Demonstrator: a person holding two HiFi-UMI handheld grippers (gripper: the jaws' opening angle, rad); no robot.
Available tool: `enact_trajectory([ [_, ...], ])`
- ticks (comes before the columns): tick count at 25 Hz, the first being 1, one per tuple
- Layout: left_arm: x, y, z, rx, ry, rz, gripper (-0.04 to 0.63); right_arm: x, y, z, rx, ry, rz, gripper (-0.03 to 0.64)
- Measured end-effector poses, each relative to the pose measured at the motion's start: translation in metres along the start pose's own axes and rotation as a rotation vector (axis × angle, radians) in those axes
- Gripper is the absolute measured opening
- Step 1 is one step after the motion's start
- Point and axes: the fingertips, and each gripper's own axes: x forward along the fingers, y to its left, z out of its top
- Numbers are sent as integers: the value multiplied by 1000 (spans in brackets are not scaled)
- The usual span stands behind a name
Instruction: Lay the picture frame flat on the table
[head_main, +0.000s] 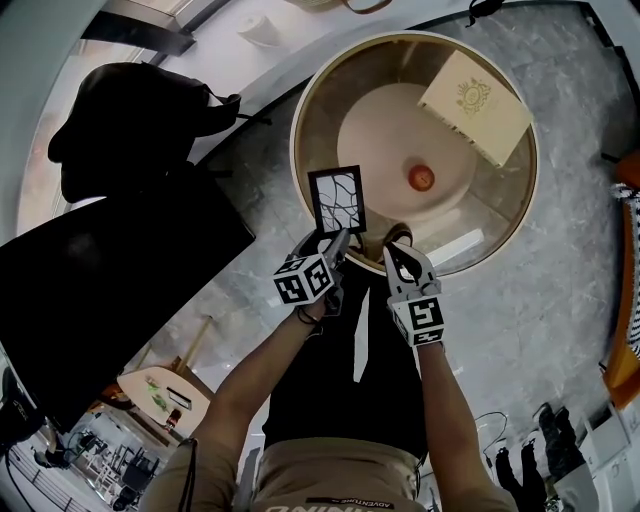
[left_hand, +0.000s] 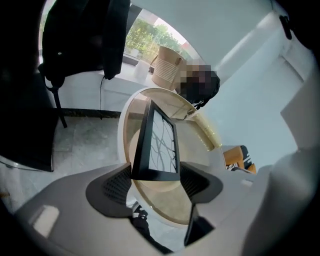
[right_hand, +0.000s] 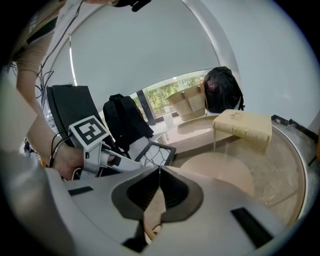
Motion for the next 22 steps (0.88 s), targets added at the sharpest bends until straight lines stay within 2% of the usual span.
enact_trajectory([
  [4, -2, 4, -7, 13, 0, 42, 301, -1, 2, -1, -4, 4, 15, 9],
  [9, -9, -1, -6, 19, -16, 8, 301, -4, 2, 6, -12, -15, 13, 9],
  [12, -23, -12, 1, 53, -36, -13, 301, -13, 4, 16, -21, -24, 12, 9],
  [18, -75, -69, 18, 178, -61, -142, 299, -56, 18, 56, -31, -28, 22, 9],
  [22, -124, -116, 32, 253, -69, -224, 296, -97, 36, 106, -64, -65, 31, 9],
])
